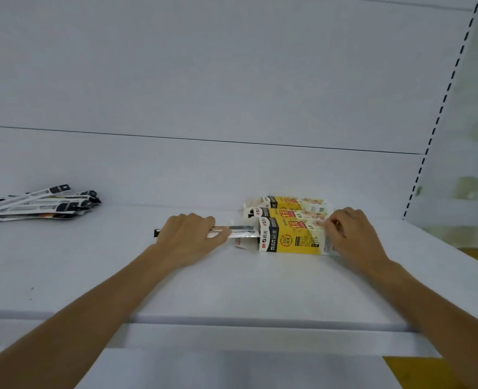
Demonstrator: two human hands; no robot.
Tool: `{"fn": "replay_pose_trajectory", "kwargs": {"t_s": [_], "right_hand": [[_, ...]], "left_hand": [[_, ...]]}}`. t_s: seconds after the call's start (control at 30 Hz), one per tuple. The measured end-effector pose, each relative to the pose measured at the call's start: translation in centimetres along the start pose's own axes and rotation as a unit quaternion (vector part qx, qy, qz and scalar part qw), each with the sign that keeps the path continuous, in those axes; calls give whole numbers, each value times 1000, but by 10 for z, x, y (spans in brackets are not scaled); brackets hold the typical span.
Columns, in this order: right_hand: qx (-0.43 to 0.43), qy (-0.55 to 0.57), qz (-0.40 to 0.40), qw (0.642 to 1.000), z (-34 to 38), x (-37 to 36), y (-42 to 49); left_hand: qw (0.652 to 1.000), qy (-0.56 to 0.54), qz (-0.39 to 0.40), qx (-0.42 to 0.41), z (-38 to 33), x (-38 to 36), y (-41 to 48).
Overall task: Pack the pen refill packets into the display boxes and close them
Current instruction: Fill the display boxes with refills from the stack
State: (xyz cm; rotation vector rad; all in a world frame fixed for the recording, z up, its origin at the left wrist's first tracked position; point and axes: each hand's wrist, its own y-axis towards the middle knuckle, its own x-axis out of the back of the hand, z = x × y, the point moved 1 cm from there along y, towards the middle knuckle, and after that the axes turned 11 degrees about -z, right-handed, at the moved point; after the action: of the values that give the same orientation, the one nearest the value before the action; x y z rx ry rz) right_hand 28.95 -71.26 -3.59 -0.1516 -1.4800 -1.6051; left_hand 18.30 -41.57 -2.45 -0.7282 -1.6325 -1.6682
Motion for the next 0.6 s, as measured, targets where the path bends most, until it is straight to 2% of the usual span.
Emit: {"fn": "replay_pose_trajectory", "kwargs": {"t_s": [0.1,0.2,0.3,0.37,0.6], "right_hand": [[43,-29,-6,999,-3,-5,-3],[16,-16,-17,1000,-5,-4,-2],[52,-36,-25,998,-8,-13,-2],[24,-1,-40,999,-7,-10,0],[-9,55,-42,998,1,-3,-2]], "left_hand": [[1000,21,-4,-2,-8,-1,9],[999,47,1,13,-5,-1,15],[998,66,5,24,-2,1,17],[998,69,2,13,-5,2,17],[998,-44,32,3,-28,-4,20]]}}
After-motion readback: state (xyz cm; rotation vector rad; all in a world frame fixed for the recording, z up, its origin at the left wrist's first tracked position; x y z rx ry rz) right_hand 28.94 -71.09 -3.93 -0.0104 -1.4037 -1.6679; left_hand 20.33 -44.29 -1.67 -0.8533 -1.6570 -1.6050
